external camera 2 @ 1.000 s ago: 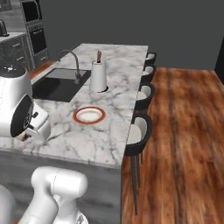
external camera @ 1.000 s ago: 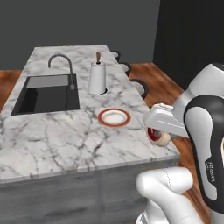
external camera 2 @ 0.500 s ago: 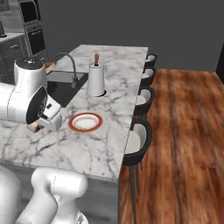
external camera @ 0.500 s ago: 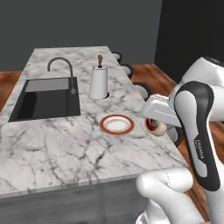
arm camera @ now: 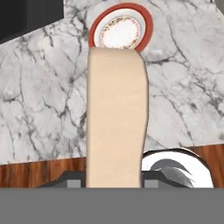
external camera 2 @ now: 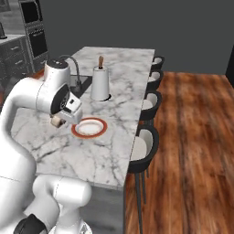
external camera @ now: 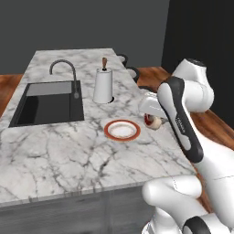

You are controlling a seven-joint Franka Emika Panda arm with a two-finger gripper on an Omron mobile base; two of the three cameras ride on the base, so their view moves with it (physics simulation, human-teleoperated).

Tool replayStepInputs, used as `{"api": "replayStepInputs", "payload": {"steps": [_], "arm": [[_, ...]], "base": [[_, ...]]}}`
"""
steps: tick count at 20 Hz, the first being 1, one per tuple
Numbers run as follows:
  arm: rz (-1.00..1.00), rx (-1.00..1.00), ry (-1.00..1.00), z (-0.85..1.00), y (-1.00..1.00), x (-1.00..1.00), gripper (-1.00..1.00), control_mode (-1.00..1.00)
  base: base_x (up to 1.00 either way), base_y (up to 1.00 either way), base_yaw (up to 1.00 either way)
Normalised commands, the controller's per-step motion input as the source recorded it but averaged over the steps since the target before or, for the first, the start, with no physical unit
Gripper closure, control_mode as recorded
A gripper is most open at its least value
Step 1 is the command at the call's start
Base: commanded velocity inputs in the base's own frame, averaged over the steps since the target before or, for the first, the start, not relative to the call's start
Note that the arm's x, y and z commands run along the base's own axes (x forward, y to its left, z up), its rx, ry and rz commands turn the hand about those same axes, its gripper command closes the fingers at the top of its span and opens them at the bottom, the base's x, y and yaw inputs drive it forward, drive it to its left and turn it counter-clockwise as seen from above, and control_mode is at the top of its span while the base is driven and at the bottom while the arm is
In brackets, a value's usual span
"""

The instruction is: Take the steak from the fridge and place it on the digital scale on the counter by the fridge. Wait a few seconds for a reading, then move it to the plate on the dining counter.

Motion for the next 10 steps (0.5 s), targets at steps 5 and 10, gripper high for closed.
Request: {"api": "replayStepInputs", "payload": {"steps": [5,10], "arm": [[0.0,-0.07,0.0,-0.75,0.0,0.98,1.0,-1.0],[0.0,-0.05,0.0,-0.52,0.0,0.78,1.0,-1.0]], "base": [[0.0,0.0,0.0],[0.0,0.0,0.0]]}}
